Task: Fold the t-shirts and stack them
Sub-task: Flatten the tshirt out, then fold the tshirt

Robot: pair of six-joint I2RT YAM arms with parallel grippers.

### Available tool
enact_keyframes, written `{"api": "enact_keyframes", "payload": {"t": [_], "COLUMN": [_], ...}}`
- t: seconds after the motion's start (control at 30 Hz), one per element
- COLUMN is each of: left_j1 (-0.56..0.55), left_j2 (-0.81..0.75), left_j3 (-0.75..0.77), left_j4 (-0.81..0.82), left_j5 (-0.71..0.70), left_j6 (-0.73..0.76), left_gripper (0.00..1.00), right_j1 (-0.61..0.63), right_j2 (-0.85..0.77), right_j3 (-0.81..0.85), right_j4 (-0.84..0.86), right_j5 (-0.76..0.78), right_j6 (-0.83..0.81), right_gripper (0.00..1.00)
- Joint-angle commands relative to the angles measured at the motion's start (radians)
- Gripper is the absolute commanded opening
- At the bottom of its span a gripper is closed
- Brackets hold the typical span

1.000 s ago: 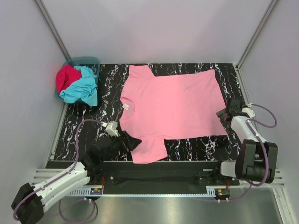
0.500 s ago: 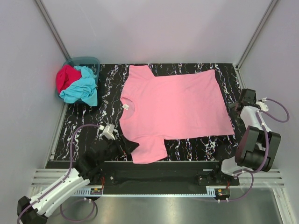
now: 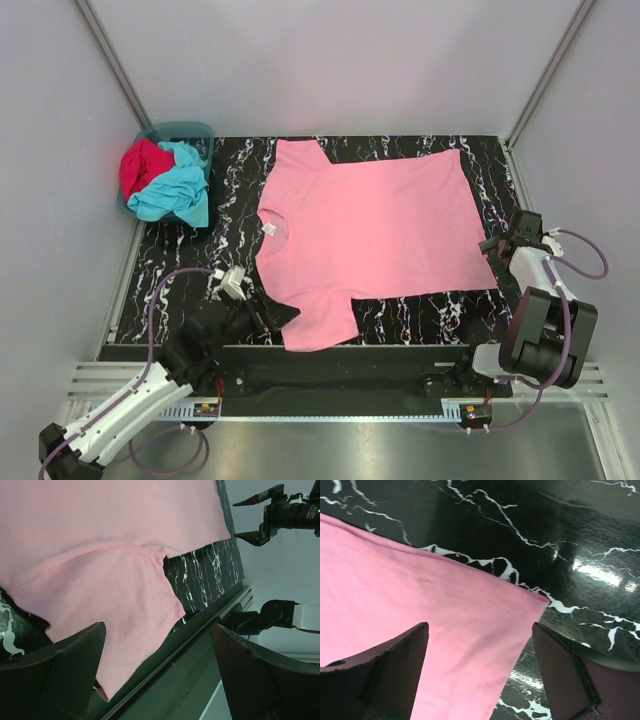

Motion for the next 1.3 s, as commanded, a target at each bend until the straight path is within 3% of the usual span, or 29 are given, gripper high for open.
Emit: {"api": "enact_keyframes", "payload": {"t": [0.0,0.33,0.5,0.63,0.73,0.97,1.27], "left_j1": [-0.006,-0.004,-0.004,-0.004,-0.004,-0.004,-0.004], "left_j2": [0.028,-0.032,0.122,0.359,0.447,0.446,0.472], "left_j3": [-0.095,-0.145,-0.016,0.036,0.037,0.035,0.041], "left_j4": [-0.070,-0.049,-0.027,0.075,0.140,0.145,0.128], "left_j5": [0.066,-0.017,-0.099,-0.094,-0.080,-0.099,-0.089], "left_j6": [-0.032,-0.090,0.006,0.051,0.043,0.048,0.055], "left_gripper": [0.91,0.92,0.93,0.93,0.93,0.92,0.92], "right_j1": [-0.019,-0.019,-0.014,-0.014,-0.014,-0.014,-0.014], "right_j2": [-0.032,-0.132,-0.155,-0.174,-0.210,-0.290,-0.229], "right_j3": [-0.027,-0.171,-0.191,-0.191,-0.192,-0.235,-0.251], "right_j4": [0.019,0.177,0.209,0.206,0.188,0.162,0.181], "right_j5": [-0.007,-0.206,-0.212,-0.223,-0.196,-0.151,-0.168], "right_j6": [-0.020,0.026,0.006,0.019,0.037,0.049,0.052], "right_gripper": [0.91,0.89,0.88,0.88,0.88,0.87,0.87]}}
